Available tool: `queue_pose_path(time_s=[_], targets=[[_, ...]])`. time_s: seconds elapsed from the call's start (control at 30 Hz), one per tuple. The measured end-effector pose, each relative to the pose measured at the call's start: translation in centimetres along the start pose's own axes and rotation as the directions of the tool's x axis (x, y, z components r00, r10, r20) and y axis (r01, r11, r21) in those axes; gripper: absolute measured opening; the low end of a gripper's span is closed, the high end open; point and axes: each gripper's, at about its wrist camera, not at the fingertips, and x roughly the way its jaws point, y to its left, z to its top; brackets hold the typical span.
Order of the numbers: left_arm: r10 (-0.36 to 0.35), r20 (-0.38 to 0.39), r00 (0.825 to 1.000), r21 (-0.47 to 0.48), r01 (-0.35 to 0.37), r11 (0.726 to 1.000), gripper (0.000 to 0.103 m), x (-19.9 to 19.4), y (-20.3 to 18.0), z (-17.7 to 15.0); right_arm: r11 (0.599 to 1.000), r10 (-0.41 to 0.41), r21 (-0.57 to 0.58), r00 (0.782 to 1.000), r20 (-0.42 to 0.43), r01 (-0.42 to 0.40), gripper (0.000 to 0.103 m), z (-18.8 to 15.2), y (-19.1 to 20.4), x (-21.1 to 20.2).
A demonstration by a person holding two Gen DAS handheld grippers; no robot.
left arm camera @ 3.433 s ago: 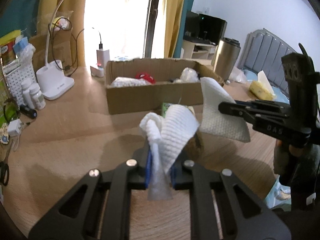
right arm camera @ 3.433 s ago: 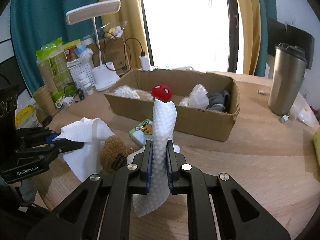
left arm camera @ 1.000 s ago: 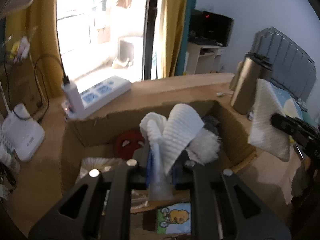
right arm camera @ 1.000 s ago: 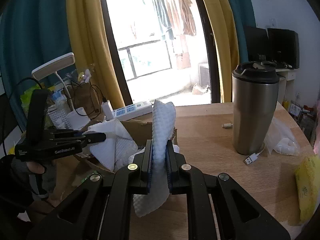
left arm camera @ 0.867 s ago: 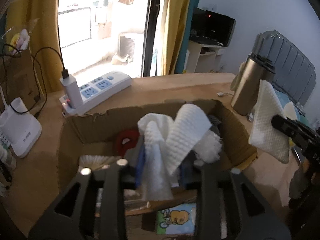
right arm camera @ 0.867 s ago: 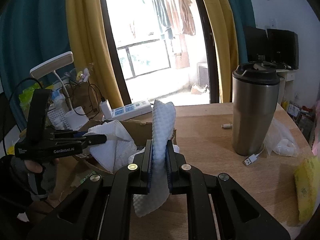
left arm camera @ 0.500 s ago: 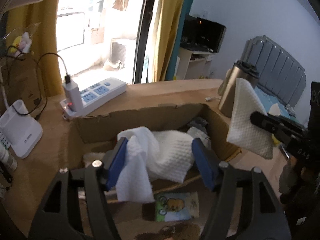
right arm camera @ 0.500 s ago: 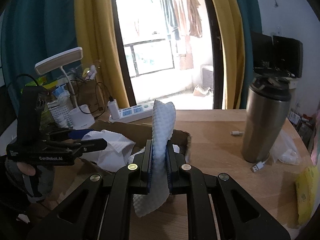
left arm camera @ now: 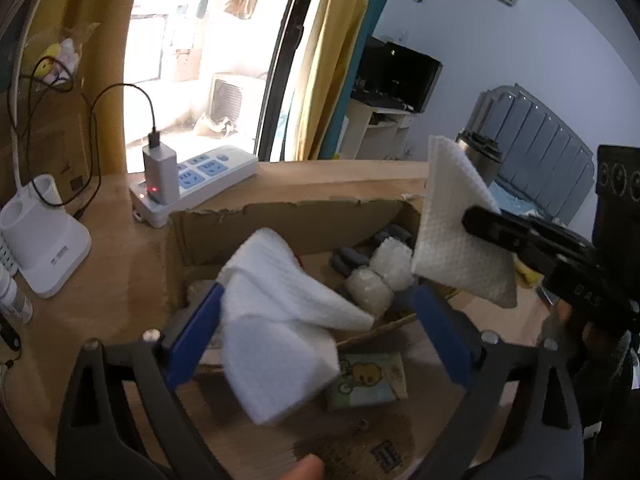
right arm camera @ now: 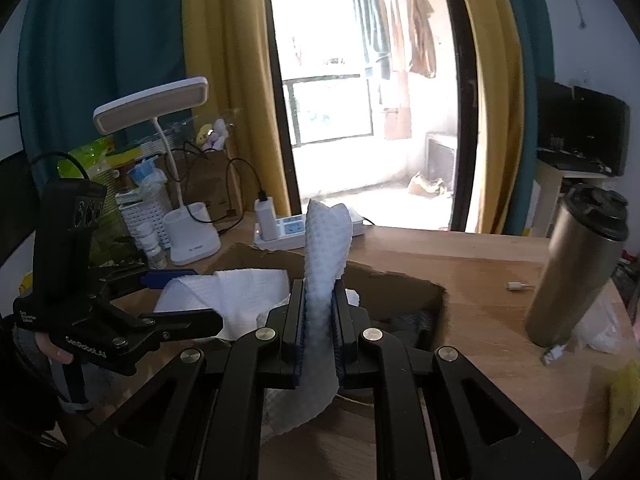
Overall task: Organize soft objects
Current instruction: 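Carry both held paper towels over the cardboard box with both tools, then lower the towel into the box and open the right tool while the left tool releases its towel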
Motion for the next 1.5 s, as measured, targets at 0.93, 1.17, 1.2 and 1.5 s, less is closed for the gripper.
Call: queue_pose_path(time_s=[0.93, 1.17, 1.2, 1.5], targets=[[0.028, 0.11, 0.994, -0.166, -0.009, 0.986, 0.099, -5.0, 8.0, -2.5, 0.999, -0.006, -0.047, 0.949, -0.314, -0.01, 0.013, -2.0, 4.8, 12.4], [0.021, 0.098, 0.995, -0.154, -0.006, 0.988, 0.099, -4.6, 7.3, -2.7, 0.998, -0.068, -0.032, 0.948, -0.311, 0.061, 0.014, -2.3, 2.8, 11.8], [0.02, 0.096, 0.995, -0.154, -0.005, 0.988, 0.099, -4.6, 7.2, -2.8, 0.996, -0.083, -0.037, 0.948, -0.307, 0.075, 0.014, -2.3, 2.7, 11.6], [0.018, 0.083, 0.996, -0.145, -0.006, 0.989, 0.099, -4.6, 6.2, -2.8, 0.998, -0.051, 0.023, 0.952, -0.303, 0.061, 0.031, -2.3, 1.7, 11.1]])
